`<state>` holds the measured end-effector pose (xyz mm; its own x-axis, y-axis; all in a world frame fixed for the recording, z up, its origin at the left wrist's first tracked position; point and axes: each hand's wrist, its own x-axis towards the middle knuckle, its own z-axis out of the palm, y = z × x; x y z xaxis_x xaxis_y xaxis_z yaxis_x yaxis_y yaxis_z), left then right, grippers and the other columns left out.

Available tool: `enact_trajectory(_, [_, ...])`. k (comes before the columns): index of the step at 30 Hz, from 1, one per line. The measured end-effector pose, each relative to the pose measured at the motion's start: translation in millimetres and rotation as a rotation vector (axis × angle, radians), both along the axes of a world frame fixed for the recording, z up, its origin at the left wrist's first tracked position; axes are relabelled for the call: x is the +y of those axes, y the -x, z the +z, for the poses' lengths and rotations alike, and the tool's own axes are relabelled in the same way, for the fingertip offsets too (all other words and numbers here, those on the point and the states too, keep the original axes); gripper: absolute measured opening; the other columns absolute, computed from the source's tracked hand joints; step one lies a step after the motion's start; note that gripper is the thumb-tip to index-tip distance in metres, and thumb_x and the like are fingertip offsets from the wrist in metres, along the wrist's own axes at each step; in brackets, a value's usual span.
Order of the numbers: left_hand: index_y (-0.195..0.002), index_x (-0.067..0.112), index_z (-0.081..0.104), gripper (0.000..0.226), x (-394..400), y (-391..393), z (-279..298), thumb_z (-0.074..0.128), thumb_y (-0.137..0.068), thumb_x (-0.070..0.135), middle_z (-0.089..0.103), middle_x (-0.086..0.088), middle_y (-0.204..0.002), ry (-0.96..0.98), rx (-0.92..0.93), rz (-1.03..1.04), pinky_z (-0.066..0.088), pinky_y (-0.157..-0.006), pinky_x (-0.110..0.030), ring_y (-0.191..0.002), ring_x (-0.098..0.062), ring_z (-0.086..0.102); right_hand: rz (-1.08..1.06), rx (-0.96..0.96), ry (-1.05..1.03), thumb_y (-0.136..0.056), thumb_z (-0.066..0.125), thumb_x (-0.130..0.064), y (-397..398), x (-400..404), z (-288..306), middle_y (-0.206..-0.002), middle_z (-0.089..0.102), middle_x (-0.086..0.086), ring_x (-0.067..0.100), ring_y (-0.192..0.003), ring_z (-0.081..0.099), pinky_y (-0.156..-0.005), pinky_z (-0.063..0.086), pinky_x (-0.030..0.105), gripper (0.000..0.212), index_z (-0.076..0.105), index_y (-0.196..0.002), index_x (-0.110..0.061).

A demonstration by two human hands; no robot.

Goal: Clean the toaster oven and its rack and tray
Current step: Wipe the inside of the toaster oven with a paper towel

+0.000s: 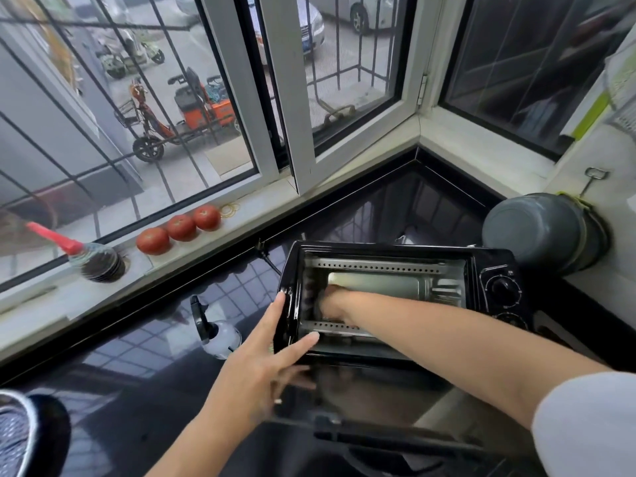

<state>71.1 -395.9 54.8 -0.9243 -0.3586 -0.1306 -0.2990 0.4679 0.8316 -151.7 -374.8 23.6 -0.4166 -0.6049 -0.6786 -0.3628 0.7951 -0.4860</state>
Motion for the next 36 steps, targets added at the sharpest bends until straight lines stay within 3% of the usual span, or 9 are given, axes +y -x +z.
enact_trajectory(4, [-0.148,0.046,0.048,0.104,2,12,-10,0.088,-0.07,-0.009,0.032,-0.016,-0.165,0.204,0.048,0.136,0.028,-0.117,-0.013,-0.15,-0.022,0.038,-0.015,0.002,0.054,-0.107,0.033,-0.013,-12,1,6,-0.147,0.048,0.013,0.027,-0.132,0.049,-0.103,0.041,0.031,0.041,0.045,-0.145,-0.002])
enact_trajectory(6, [-0.14,0.056,0.051,0.07,8,4,-20,0.082,-0.085,0.027,0.044,-0.002,-0.16,0.461,0.109,0.152,0.029,-0.119,-0.015,-0.147,-0.021,0.044,-0.13,-0.079,0.177,-0.105,0.038,-0.012,-13,8,12,-0.14,0.053,0.014,0.027,-0.124,0.054,-0.093,0.043,0.029,0.038,0.05,-0.139,0.0])
enact_trajectory(8, [-0.127,0.069,0.054,0.056,20,11,-16,0.083,-0.08,0.056,0.049,0.02,-0.152,0.386,0.126,0.301,0.04,-0.114,-0.018,-0.145,-0.008,0.043,-0.134,-0.08,0.238,-0.099,0.048,-0.006,-12,14,21,-0.117,0.06,0.017,0.023,-0.1,0.056,-0.079,0.042,0.026,0.024,0.06,-0.119,-0.005])
enact_trajectory(14, [-0.142,0.028,0.062,0.059,16,11,-16,0.077,-0.09,0.005,0.052,0.004,-0.147,0.514,0.099,0.264,0.035,-0.107,-0.004,-0.141,-0.021,0.049,-0.175,-0.29,0.338,-0.068,0.07,0.005,-26,41,52,-0.068,0.057,0.008,0.02,-0.066,0.052,-0.062,0.043,0.027,0.024,0.059,-0.066,-0.016])
enact_trajectory(16, [-0.145,0.024,0.056,0.051,22,15,-8,0.071,-0.096,0.019,0.049,0.024,-0.136,0.322,0.068,0.309,0.039,-0.086,0.005,-0.139,-0.004,0.041,-0.045,-0.327,0.321,-0.068,0.077,-0.003,-27,47,56,-0.072,0.063,0.003,0.016,-0.071,0.057,-0.07,0.047,0.029,0.018,0.066,-0.069,-0.017])
enact_trajectory(19, [-0.145,0.029,0.055,0.047,18,14,-12,0.065,-0.1,0.032,0.042,0.033,-0.135,0.386,0.101,0.207,0.034,-0.087,0.008,-0.141,0.0,0.033,0.152,-0.259,0.358,-0.074,0.08,-0.014,-23,50,57,-0.072,0.066,-0.007,0.009,-0.071,0.057,-0.073,0.048,0.028,0.01,0.072,-0.079,-0.014])
enact_trajectory(24, [-0.14,0.021,0.064,0.044,6,1,-25,0.056,-0.097,0.021,0.058,-0.009,-0.146,0.756,0.204,0.097,0.031,-0.118,-0.016,-0.139,-0.032,0.052,0.515,-0.167,0.37,-0.077,0.076,-0.007,2,64,69,-0.057,0.053,-0.017,-0.001,-0.059,0.046,-0.061,0.039,0.016,0.026,0.06,-0.064,-0.022])
enact_trajectory(30, [-0.142,0.021,0.06,0.045,12,-3,-25,0.053,-0.098,0.022,0.058,-0.012,-0.147,0.772,0.257,0.141,0.045,-0.107,-0.053,-0.134,-0.035,0.056,0.76,-0.056,-0.027,-0.077,0.075,-0.005,54,102,83,-0.067,0.061,-0.01,0.016,-0.069,0.061,-0.062,0.048,0.031,0.029,0.059,-0.065,-0.026])
enact_trajectory(36, [-0.134,0.023,0.069,0.037,2,4,-30,0.047,-0.107,0.035,0.064,-0.007,-0.139,0.81,0.246,0.158,0.05,-0.107,-0.033,-0.131,-0.032,0.06,0.639,-0.015,0.319,-0.086,0.069,-0.012,1,65,77,-0.081,0.055,-0.011,0.008,-0.074,0.05,-0.065,0.04,0.022,0.017,0.055,-0.085,-0.021])
